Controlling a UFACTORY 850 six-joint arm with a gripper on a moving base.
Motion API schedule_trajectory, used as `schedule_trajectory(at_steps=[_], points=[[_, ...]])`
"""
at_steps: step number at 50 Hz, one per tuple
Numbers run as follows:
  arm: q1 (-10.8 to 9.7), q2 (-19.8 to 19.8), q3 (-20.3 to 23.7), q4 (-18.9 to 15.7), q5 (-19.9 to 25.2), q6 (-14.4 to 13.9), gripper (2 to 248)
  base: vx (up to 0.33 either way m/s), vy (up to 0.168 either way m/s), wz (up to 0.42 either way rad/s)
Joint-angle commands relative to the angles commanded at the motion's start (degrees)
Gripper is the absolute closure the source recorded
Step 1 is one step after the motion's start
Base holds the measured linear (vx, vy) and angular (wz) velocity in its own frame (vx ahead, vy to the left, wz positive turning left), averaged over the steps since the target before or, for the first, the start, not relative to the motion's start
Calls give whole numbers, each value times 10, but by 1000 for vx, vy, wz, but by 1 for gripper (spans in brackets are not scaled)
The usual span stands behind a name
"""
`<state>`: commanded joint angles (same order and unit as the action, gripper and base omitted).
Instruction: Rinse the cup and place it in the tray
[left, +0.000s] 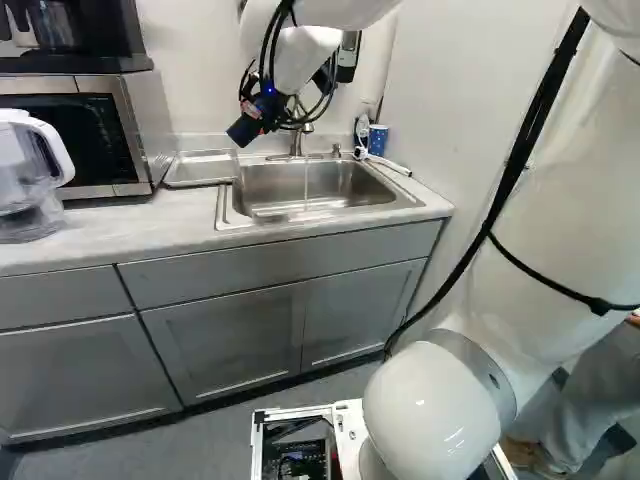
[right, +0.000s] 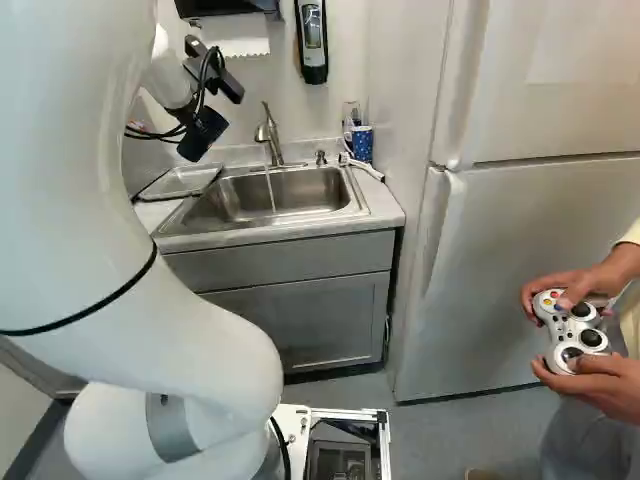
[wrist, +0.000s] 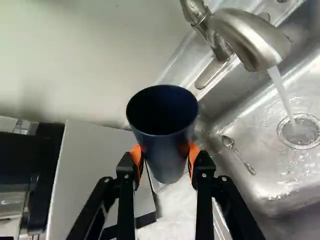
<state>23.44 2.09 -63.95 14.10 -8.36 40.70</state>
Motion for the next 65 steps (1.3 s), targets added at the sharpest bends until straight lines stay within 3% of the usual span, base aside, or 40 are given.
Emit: schedule_trajectory(at_steps=[65], points=[[0,0,0,0,0,-391,139,0,0,0]])
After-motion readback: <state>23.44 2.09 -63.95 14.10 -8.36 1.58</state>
